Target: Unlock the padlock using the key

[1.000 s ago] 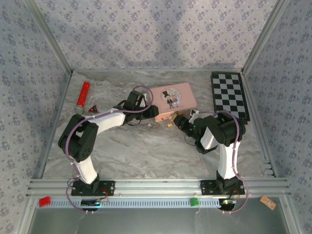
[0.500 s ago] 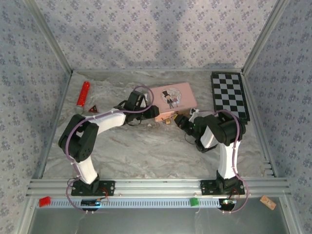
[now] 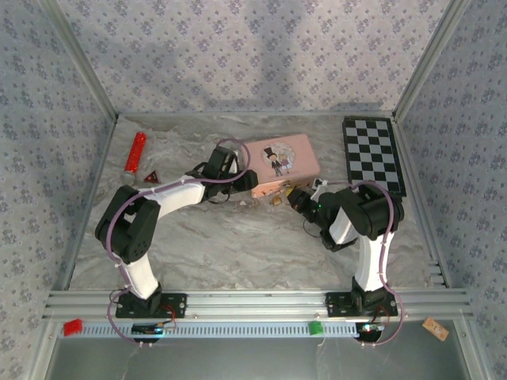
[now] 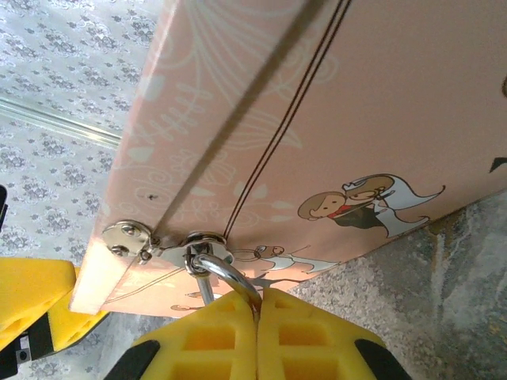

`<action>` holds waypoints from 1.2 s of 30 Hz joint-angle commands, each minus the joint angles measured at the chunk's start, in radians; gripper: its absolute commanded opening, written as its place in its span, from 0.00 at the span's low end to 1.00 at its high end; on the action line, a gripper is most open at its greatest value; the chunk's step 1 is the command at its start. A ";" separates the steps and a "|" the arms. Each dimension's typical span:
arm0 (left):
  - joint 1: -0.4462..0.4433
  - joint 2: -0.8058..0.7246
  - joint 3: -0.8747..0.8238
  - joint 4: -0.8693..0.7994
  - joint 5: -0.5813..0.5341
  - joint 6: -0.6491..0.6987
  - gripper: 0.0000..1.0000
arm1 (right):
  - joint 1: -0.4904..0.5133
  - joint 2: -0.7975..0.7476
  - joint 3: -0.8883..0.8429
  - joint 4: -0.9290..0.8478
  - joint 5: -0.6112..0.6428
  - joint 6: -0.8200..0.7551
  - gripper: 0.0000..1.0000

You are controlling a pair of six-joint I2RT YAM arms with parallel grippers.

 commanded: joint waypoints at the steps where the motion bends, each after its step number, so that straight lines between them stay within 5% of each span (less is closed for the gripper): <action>1: -0.004 0.021 0.026 -0.041 -0.037 -0.004 0.58 | -0.035 -0.009 -0.029 -0.056 0.035 0.025 0.05; 22: -0.006 0.029 0.023 -0.032 -0.031 -0.004 0.58 | -0.079 -0.171 -0.057 -0.152 0.065 0.025 0.00; 36: -0.005 0.031 0.027 -0.033 -0.034 -0.007 0.58 | -0.090 -0.377 -0.074 -0.404 0.095 -0.043 0.00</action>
